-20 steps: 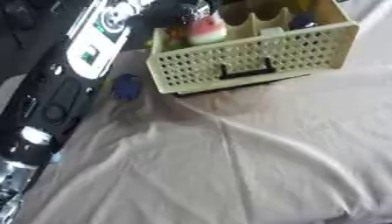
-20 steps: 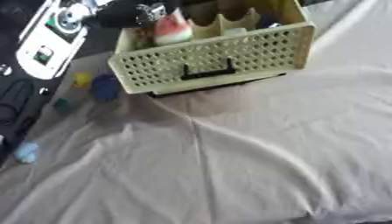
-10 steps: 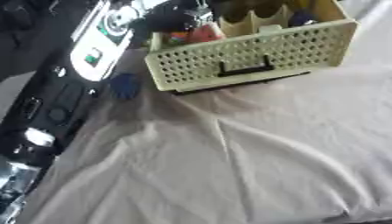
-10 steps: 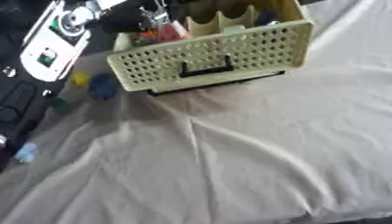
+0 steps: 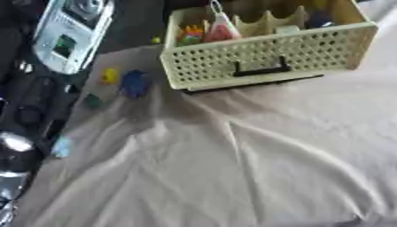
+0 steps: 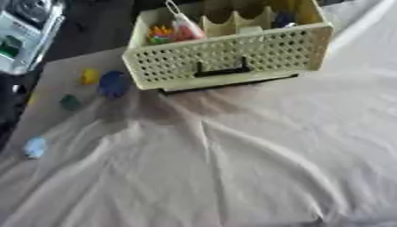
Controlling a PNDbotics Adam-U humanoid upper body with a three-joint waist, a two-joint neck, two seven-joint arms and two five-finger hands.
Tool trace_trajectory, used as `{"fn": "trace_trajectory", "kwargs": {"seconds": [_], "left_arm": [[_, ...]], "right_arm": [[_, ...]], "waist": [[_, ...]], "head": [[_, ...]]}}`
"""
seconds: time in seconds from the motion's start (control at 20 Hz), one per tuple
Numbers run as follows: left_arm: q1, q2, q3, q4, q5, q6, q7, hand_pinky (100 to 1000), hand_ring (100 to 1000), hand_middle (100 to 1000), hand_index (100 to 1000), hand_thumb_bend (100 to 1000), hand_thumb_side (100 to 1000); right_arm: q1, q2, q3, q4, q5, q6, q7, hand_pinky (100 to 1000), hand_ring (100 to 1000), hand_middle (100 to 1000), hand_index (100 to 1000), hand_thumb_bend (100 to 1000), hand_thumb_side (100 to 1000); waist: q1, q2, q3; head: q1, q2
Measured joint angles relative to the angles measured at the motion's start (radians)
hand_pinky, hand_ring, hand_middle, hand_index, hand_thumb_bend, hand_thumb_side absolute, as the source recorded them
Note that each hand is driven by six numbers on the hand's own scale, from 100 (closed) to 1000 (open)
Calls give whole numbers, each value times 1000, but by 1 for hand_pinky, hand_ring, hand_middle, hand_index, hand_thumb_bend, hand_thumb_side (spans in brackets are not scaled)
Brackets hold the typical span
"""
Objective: Pick up objects from table and place into drawer.
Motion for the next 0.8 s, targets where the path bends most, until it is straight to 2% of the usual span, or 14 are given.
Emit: {"fn": "trace_trajectory", "kwargs": {"seconds": [0.2, 0.4, 0.65, 0.8], "left_arm": [[2, 14, 28, -48, 98, 24, 44, 623, 770, 790, 1000, 265, 807], [40, 47, 63, -111, 159, 24, 121, 613, 757, 771, 970, 236, 809], [146, 103, 110, -260, 231, 21, 265, 604, 745, 760, 938, 261, 806], [233, 119, 139, -366, 287, 22, 348, 588, 726, 743, 919, 255, 827]], "right_arm": [[11, 0, 0, 0, -4, -4, -2, 547, 382, 411, 748, 100, 734], [32, 0, -1, 0, -6, -21, -4, 542, 385, 414, 750, 100, 735], [65, -20, -1, 0, -5, -64, 5, 534, 387, 418, 750, 100, 734], [95, -47, 2, 0, 11, -102, 34, 532, 382, 419, 749, 100, 741]], "waist": [[-19, -9, 10], [-45, -19, 41], [-79, -24, 67], [-110, -26, 83]], "head": [[-4, 6], [-24, 10], [-59, 10], [-74, 9]]}}
